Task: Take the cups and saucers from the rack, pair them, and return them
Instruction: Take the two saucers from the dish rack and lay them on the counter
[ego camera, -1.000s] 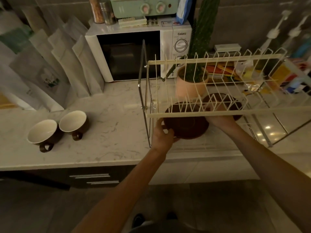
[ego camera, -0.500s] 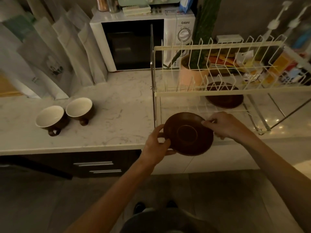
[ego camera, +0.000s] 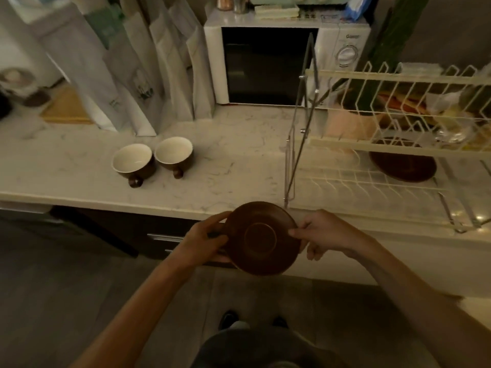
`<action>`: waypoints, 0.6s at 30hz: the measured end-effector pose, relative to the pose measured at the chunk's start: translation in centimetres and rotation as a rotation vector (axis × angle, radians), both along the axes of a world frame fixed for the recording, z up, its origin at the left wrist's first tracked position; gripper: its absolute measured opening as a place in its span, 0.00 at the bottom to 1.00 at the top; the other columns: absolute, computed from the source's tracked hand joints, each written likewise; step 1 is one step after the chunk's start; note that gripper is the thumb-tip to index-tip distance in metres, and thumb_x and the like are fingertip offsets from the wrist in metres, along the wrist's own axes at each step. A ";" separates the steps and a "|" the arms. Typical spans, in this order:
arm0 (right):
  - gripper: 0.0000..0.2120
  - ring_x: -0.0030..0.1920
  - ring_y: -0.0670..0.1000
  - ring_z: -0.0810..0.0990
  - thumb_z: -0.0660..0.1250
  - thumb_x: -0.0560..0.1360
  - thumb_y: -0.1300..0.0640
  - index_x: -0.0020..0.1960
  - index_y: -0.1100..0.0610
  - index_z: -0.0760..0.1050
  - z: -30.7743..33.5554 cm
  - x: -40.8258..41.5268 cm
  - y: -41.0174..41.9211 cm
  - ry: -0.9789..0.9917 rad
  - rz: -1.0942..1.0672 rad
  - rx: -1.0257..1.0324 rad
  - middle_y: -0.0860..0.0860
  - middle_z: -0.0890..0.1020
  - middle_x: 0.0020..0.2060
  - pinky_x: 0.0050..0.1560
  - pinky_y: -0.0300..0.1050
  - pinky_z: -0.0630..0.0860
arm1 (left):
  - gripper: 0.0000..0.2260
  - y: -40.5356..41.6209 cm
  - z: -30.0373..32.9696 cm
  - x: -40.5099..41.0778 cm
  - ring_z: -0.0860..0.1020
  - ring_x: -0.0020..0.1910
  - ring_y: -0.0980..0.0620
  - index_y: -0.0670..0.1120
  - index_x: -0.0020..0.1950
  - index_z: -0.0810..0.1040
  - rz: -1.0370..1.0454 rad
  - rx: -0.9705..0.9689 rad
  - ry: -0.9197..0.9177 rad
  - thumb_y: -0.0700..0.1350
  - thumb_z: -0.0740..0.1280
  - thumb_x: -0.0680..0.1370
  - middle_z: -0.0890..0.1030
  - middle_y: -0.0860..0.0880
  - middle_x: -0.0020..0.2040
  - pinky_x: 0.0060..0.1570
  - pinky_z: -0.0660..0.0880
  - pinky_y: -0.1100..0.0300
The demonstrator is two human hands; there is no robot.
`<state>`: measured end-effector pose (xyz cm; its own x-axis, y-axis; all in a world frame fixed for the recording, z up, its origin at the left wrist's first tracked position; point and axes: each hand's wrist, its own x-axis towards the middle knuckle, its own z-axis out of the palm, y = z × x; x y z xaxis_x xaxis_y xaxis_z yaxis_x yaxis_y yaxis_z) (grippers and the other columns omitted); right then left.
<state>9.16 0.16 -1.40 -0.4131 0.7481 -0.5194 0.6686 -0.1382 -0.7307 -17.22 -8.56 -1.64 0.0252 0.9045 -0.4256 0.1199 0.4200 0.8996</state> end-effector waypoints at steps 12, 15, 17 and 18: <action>0.09 0.30 0.50 0.84 0.64 0.79 0.57 0.57 0.60 0.75 -2.4 -10.9 2.8 0.171 -0.431 -0.037 0.56 0.84 0.39 0.28 0.43 0.79 | 0.16 6.1 -1.1 -7.3 0.82 0.47 0.51 0.47 0.64 0.73 0.315 -0.067 -0.013 0.35 0.61 0.78 0.80 0.46 0.54 0.31 0.79 0.64; 0.12 0.36 0.50 0.83 0.60 0.81 0.54 0.63 0.55 0.72 -2.9 -12.6 4.2 0.094 -0.506 0.094 0.52 0.82 0.46 0.27 0.41 0.77 | 0.15 8.5 -1.7 -7.7 0.82 0.46 0.51 0.46 0.64 0.74 0.349 -0.056 -0.078 0.35 0.61 0.78 0.81 0.45 0.54 0.32 0.80 0.62; 0.15 0.43 0.51 0.81 0.57 0.82 0.53 0.66 0.54 0.69 -3.3 -13.7 5.2 0.021 -0.515 0.213 0.52 0.79 0.54 0.34 0.47 0.80 | 0.15 10.3 -2.0 -7.8 0.82 0.46 0.50 0.45 0.63 0.75 0.364 -0.051 -0.114 0.34 0.61 0.78 0.81 0.43 0.55 0.33 0.81 0.60; 0.15 0.48 0.53 0.81 0.56 0.82 0.54 0.67 0.54 0.68 -3.4 -14.3 5.7 -0.005 -0.519 0.265 0.53 0.78 0.57 0.42 0.52 0.81 | 0.15 11.2 -2.0 -7.8 0.82 0.46 0.49 0.45 0.62 0.75 0.374 -0.050 -0.127 0.34 0.61 0.78 0.81 0.43 0.55 0.32 0.81 0.59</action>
<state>-5.11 5.83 -4.85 0.0449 0.9565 -0.2883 0.5658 -0.2622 -0.7818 -24.98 2.67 -3.68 -0.2469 0.8395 -0.4839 -0.1610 0.4569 0.8748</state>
